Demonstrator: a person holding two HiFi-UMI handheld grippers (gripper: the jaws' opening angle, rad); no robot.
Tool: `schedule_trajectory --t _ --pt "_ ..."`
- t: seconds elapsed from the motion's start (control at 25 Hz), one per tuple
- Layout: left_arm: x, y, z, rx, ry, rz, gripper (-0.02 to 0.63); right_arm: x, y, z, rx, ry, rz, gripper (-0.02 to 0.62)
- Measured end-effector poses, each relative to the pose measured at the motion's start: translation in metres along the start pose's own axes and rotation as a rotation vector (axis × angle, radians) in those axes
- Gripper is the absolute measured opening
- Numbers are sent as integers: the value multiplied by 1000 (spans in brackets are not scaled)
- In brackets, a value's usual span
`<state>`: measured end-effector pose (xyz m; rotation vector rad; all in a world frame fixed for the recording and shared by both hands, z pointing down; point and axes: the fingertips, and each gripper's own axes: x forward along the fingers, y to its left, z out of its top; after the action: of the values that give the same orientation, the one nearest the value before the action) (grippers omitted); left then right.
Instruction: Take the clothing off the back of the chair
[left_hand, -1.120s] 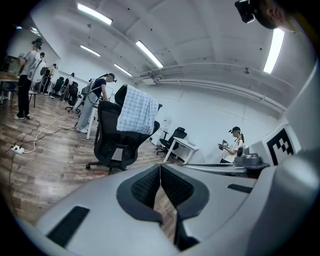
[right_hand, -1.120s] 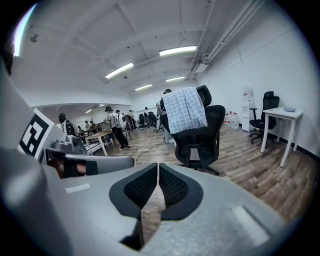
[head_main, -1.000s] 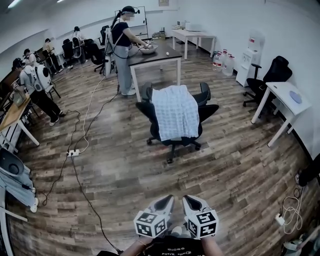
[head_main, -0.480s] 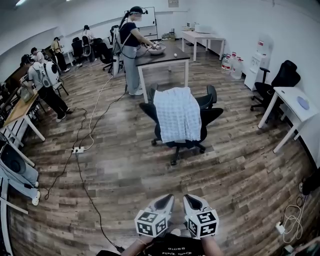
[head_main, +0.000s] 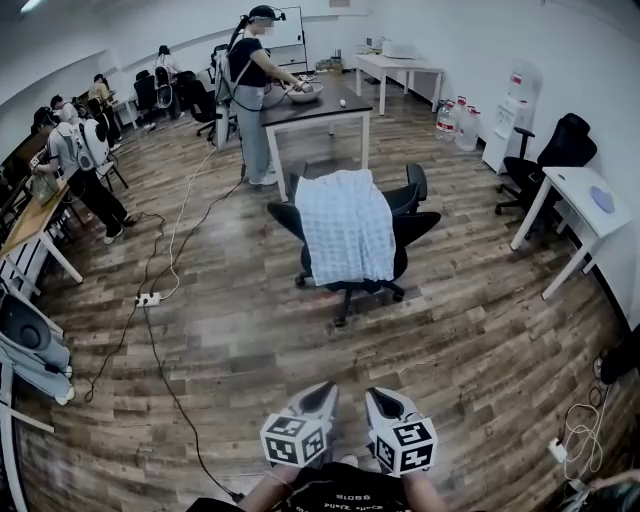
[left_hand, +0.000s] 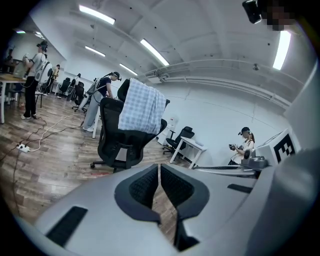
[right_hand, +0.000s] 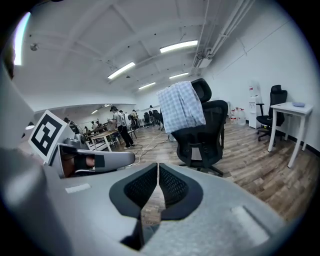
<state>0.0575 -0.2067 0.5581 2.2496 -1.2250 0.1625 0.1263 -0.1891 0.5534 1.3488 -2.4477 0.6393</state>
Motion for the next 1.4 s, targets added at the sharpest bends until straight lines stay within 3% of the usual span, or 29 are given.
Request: schedule_trajectory --t 0.32,0.6,0.64,0.76,0.92,1.12,1.4 --pt "29 19 23 -2 3 -5 0 23 -24 26 4 -20 -31 6" --pt "51 54 52 -33 -48 52 5 54 -42 42 2 -16 -45 6" --pt "55 57 56 -34 -47 48 13 59 -44 47 1 -19 -46 6" --pt "69 64 69 -39 -38 19 118 71 -49 63 -5 -34 -46 6" --pt "86 71 81 -31 -26 -14 139 86 -59 79 -3 -51 -61 8" --pt "105 83 98 -35 -15 -40 195 106 -67 97 1 -53 -54 174" --pt "124 107 128 -43 -38 -37 260 127 -82 131 -10 -118 -113 347"
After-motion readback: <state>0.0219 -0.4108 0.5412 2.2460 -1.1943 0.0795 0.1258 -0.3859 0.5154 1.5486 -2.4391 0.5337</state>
